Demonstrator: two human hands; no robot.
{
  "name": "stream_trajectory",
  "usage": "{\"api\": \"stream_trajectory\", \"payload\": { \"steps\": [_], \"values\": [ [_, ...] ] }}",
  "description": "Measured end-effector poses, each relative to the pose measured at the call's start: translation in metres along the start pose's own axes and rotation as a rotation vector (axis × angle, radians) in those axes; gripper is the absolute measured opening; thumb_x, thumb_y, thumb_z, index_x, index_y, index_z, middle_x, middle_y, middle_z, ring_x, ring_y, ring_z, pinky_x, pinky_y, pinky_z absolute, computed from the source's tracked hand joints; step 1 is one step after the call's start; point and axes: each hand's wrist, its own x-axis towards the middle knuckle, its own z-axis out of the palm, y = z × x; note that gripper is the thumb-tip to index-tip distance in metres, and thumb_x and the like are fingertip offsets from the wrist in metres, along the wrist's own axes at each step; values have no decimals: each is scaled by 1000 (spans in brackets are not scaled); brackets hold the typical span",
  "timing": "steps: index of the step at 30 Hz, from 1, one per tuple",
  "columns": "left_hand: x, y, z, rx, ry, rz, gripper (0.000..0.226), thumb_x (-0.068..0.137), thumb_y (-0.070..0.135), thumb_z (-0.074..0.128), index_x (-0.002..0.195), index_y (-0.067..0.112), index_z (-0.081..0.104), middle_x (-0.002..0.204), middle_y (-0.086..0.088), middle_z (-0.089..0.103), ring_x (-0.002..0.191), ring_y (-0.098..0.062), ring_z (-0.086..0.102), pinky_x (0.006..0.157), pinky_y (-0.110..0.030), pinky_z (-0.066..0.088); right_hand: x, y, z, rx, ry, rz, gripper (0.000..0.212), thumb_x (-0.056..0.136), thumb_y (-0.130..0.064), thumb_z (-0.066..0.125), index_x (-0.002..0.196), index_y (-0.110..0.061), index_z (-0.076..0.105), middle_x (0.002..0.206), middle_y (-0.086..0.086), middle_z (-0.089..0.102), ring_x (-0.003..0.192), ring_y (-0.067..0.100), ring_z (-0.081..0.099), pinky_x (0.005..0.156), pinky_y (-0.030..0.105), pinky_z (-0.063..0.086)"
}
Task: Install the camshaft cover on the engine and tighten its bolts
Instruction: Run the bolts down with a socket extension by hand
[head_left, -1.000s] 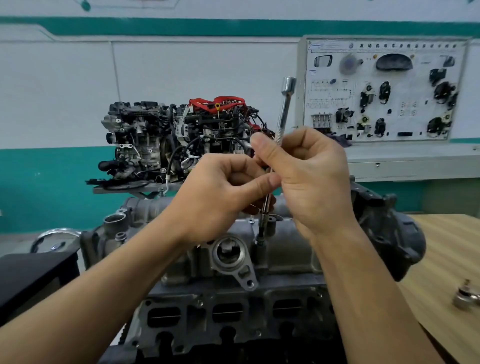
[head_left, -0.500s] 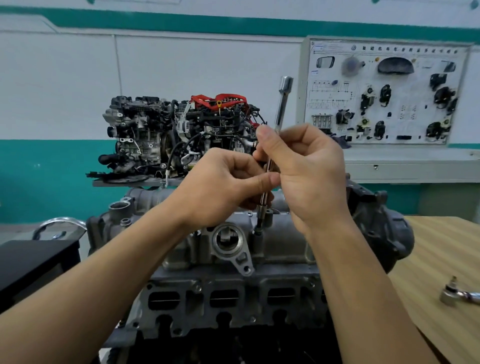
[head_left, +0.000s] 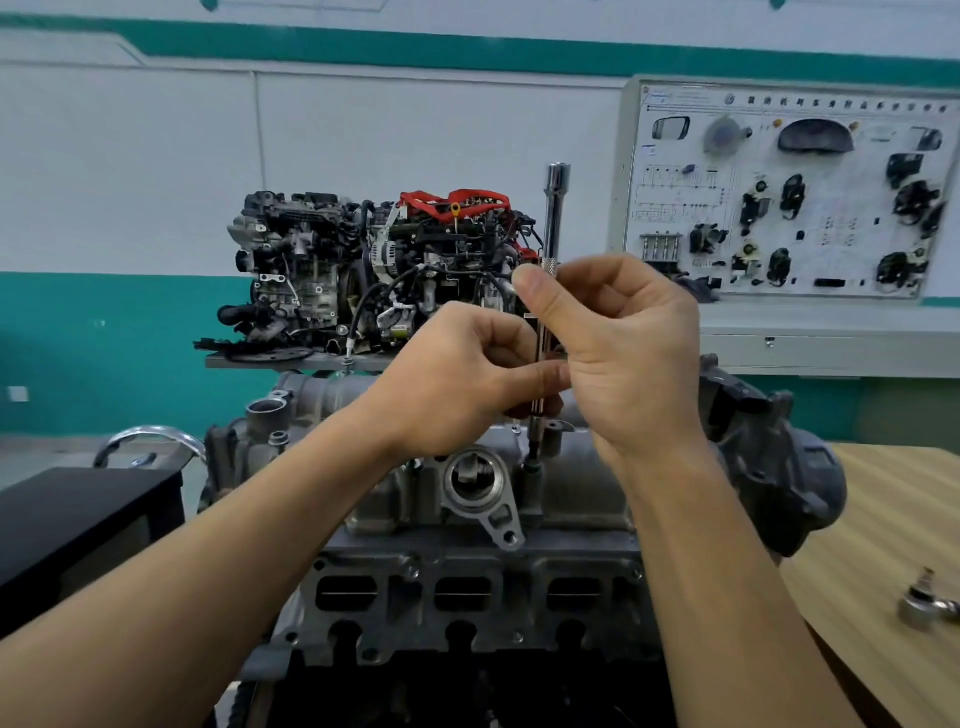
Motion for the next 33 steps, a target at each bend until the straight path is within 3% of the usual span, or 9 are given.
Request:
{"api": "stream_trajectory", "payload": {
  "steps": [6, 10, 14, 18, 20, 24, 28, 31, 33],
  "values": [
    [0, 5, -4, -9, -99, -25, 34, 99, 18, 59, 85, -11, 69, 87, -37, 67, 77, -48, 63, 83, -68, 49, 2, 2, -3, -85, -195, 142, 27, 103, -25, 50, 90, -18, 72, 80, -4, 71, 79, 8, 65, 75, 26, 55],
    [-1, 3, -1, -41, -103, -4, 37, 91, 29, 64, 98, -7, 71, 100, -31, 71, 100, -45, 68, 94, -63, 49, 2, 0, -8, -88, -88, 67, 20, 92, -17, 69, 72, -16, 72, 66, -2, 69, 64, 11, 66, 63, 26, 56],
    [0, 2, 1, -76, 4, 27, 43, 74, 34, 78, 85, -6, 71, 86, -34, 70, 74, -32, 62, 76, -62, 53, 0, 3, -5, -83, 25, 24, 18, 84, -16, 78, 67, -18, 71, 61, -4, 68, 59, 9, 64, 59, 22, 54],
    [2, -3, -1, -50, -18, 50, 26, 89, 16, 70, 78, -8, 69, 64, -7, 71, 61, -9, 65, 61, -24, 53, 3, 1, -5, -54, -130, 95, 25, 100, -23, 56, 81, -18, 71, 75, 2, 72, 72, 12, 68, 67, 24, 56],
    [2, -3, -1, -47, -75, 27, 26, 96, 9, 61, 83, -13, 67, 67, 2, 73, 64, -4, 69, 63, -14, 52, 5, -2, -10, 23, -204, 168, 28, 104, -21, 46, 92, -14, 69, 82, 5, 74, 77, 16, 71, 65, 22, 55],
    [2, -2, -1, -63, -95, 34, 27, 95, 19, 62, 94, -7, 71, 88, -12, 78, 82, -19, 75, 76, -30, 58, 4, -3, -11, -22, -93, 108, 16, 97, -14, 61, 82, -11, 67, 67, 0, 71, 62, 9, 68, 56, 18, 52],
    [0, -1, 1, -14, -1, 59, 42, 74, 38, 76, 79, -3, 69, 73, -22, 72, 61, -20, 63, 61, -34, 55, 0, 3, -4, -121, 79, -16, 26, 79, -20, 83, 66, -21, 60, 57, -6, 63, 56, 10, 62, 55, 27, 53],
    [2, -2, 0, -5, 12, 59, 28, 85, 22, 75, 71, -1, 65, 61, -12, 70, 56, -15, 64, 57, -33, 57, 0, 1, -2, -77, -41, 44, 12, 89, -28, 71, 86, -18, 68, 73, -3, 71, 66, 6, 64, 64, 23, 52],
    [3, -2, -1, 5, -29, 49, 27, 91, 15, 69, 67, 6, 62, 54, 3, 67, 53, -8, 64, 56, -24, 55, 2, 1, -4, -36, -157, 95, 19, 99, -28, 54, 100, -15, 69, 87, 1, 76, 77, 8, 68, 72, 23, 54]
  ]
}}
